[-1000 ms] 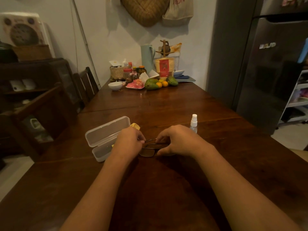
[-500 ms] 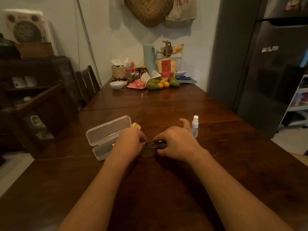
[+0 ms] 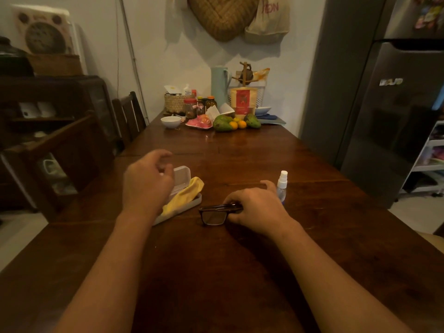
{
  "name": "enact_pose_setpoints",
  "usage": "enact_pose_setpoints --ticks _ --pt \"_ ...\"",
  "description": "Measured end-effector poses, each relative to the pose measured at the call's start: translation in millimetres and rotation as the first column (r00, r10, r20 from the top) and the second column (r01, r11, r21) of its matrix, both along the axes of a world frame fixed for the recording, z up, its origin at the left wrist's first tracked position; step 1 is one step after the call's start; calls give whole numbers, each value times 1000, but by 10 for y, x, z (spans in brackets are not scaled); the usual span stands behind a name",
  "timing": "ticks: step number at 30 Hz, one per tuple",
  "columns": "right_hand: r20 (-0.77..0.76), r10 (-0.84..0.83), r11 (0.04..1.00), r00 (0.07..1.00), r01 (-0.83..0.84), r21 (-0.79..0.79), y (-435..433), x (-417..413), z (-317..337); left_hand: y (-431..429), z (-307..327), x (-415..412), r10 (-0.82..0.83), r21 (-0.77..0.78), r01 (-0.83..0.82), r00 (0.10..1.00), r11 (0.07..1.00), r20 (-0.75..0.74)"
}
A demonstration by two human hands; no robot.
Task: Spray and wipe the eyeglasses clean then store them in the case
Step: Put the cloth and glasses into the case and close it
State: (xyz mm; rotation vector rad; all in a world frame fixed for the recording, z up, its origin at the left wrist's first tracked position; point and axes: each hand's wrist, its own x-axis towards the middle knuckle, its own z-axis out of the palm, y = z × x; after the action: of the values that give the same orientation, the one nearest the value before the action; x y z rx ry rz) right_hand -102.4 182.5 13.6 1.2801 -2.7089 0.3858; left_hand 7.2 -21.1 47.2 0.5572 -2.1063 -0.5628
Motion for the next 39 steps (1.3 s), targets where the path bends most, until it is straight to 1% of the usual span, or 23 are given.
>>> enact_pose_setpoints --ticks 1,3,5,8,10,13,15,17,20,22,26,28,31,35,37,39 --pt "-2 -2 1000 1000 2 -4 0 6 0 -88 7 39 48 19 -47 998 999 -39" --pt "0 -6 1000 1000 6 -19 -5 17 -5 -268 -2 99 139 63 -137 990 989 -34" --pt "11 -7 999 1000 7 -40 -14 27 -8 -388 -13 149 196 112 -201 979 973 52" --pt "12 -8 997 1000 9 -71 -31 40 -17 -550 -108 167 191 187 -225 964 956 186" --pt "17 -11 997 1000 12 -78 -40 54 -17 -639 -209 148 132 269 -187 969 945 210" --pt "35 -13 995 999 16 -95 -54 73 -14 -662 -334 124 17 473 -58 996 879 91" --pt "34 -18 994 999 21 -108 -69 82 -22 -671 -425 107 -34 527 15 999 850 27" --pt "38 -24 992 999 29 -120 -84 94 -32 -684 -493 97 -76 545 72 997 835 -15" --pt "39 -20 990 999 25 -139 -101 115 -32 -700 -564 76 -103 564 95 995 820 -18" --pt "39 -14 985 999 20 -169 -115 129 -36 -710 -606 66 -130 546 122 991 829 -24" --pt "59 3 962 998 13 -271 -153 144 -54 -739 -661 50 -194 546 223 975 807 -111" --pt "90 0 956 996 27 -293 -178 149 -39 -732 -672 27 -235 502 284 959 817 -161" --pt "129 2 954 992 37 -298 -217 142 -17 -697 -682 -14 -293 497 339 941 799 -169" --pt "134 10 944 991 35 -329 -279 102 59 -641 -695 -57 -361 499 393 918 772 -164" --pt "173 -4 948 985 59 -314 -326 47 119 -614 -686 -61 -379 494 407 911 769 -160" --pt "196 10 965 981 42 -259 -376 6 151 -606 -686 -69 -391 484 422 905 767 -169"
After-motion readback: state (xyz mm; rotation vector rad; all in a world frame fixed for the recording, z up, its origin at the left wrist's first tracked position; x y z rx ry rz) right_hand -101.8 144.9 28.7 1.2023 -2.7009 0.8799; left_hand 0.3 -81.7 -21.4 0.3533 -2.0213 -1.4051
